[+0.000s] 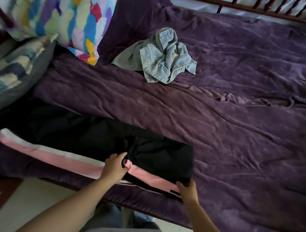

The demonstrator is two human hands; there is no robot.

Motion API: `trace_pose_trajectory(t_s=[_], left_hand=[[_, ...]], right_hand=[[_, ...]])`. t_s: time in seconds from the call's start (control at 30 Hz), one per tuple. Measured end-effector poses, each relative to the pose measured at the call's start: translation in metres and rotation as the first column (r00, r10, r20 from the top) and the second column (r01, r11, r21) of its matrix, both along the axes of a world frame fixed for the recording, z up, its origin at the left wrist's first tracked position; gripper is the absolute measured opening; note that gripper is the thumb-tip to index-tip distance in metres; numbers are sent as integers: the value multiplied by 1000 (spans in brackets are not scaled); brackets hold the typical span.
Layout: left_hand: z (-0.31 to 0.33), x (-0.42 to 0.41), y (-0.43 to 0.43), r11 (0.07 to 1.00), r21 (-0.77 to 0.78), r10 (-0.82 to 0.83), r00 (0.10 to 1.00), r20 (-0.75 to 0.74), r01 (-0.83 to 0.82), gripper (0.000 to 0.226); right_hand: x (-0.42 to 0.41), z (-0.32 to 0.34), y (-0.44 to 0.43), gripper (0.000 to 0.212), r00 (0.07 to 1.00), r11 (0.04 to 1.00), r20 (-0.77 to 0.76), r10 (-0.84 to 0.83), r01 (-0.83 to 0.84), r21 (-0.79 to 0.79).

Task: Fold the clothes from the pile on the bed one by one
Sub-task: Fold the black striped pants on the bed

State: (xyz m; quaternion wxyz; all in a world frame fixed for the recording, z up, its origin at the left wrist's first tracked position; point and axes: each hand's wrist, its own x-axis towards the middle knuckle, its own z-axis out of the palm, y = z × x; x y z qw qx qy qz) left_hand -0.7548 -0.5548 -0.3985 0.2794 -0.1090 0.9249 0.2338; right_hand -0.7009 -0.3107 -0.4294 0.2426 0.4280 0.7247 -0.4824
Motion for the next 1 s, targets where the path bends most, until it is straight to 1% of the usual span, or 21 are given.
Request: trace_pose_trajectory(t_s=[0.13, 0.23, 0.27, 0.3, 0.33, 0.37, 0.43, 0.47, 0.53, 0.6, 0.63, 0.67, 0.7, 0.73, 0.77, 0.8, 0.87, 0.9, 0.93, 0.97, 1.0], left_hand=[[1, 2, -2, 999, -2, -36, 999, 21, 36, 49], [2, 7, 0, 994, -52, -99, 995, 25, 100, 61], [2, 9, 0, 982, -115, -151, 988, -19, 148, 67], [3, 13, -1, 955, -194, -243, 967, -79, 224, 71], [3, 15, -1, 917, -246, -351, 928, -122, 315, 71], [1, 17, -2, 877, -249, -450, 883, -132, 410, 70], [-2, 17, -4, 824, -124, -561, 828, -30, 554, 63], [-2, 15, -6, 833, -35, -551, 834, 33, 552, 57], [-2, 9, -12, 884, 121, -462, 884, 77, 451, 46], [3, 1, -20, 896, 231, -406, 910, 79, 379, 36], [6, -3, -24, 897, 332, -340, 936, 94, 292, 29], [11, -7, -29, 874, 469, -225, 962, 154, 129, 19], [19, -11, -36, 801, 594, -88, 968, 235, -72, 11], [28, -17, -43, 692, 675, 48, 950, 308, -255, 10], [36, -24, -53, 582, 707, 168, 910, 378, -401, 14], [42, -31, -65, 485, 714, 254, 863, 437, -505, 21], [51, -48, -88, 250, 720, 359, 752, 553, -648, 42], [56, -57, -102, 116, 712, 380, 693, 612, -692, 52], [61, -66, -116, 17, 710, 384, 660, 646, -704, 61], [65, -75, -131, -37, 714, 375, 652, 659, -699, 70], [70, -83, -145, -39, 724, 364, 664, 652, -689, 75]], right_hand=[[-5, 2, 9, 37, 987, 992, 100, -125, 121, 47], [-9, 13, 22, 21, 985, 985, 36, -169, 168, 34], [-10, 19, 23, 16, 985, 984, 1, -175, 175, 34], [-12, 26, 22, 12, 982, 982, -39, -184, 185, 28], [-13, 34, 19, 9, 977, 980, -82, -196, 199, 19], [-15, 42, 14, 8, 970, 978, -126, -206, 209, 15], [-20, 58, 2, 10, 953, 975, -219, -210, 222, 31], [-24, 66, -6, 12, 941, 974, -268, -208, 225, 32], [-34, 86, -28, 18, 916, 977, -350, -198, 212, 1], [-47, 108, -55, 26, 894, 984, -411, -177, 173, -48], [-55, 119, -69, 30, 886, 988, -437, -157, 142, -65], [-62, 129, -84, 34, 878, 992, -461, -127, 104, -75], [-71, 137, -100, 36, 868, 995, -489, -90, 58, -79], [-79, 145, -115, 37, 854, 997, -518, -50, 9, -81], [-86, 151, -132, 38, 841, 996, -541, -10, -40, -80], [-93, 156, -149, 40, 832, 994, -554, 31, -86, -73], [-105, 163, -183, 46, 816, 983, -564, 127, -179, -38], [-109, 164, -201, 47, 805, 972, -566, 181, -233, -20], [-112, 165, -218, 46, 792, 957, -565, 231, -289, -14], [-114, 164, -236, 45, 778, 937, -563, 277, -350, -22], [-114, 162, -254, 45, 765, 910, -555, 327, -414, -34]])
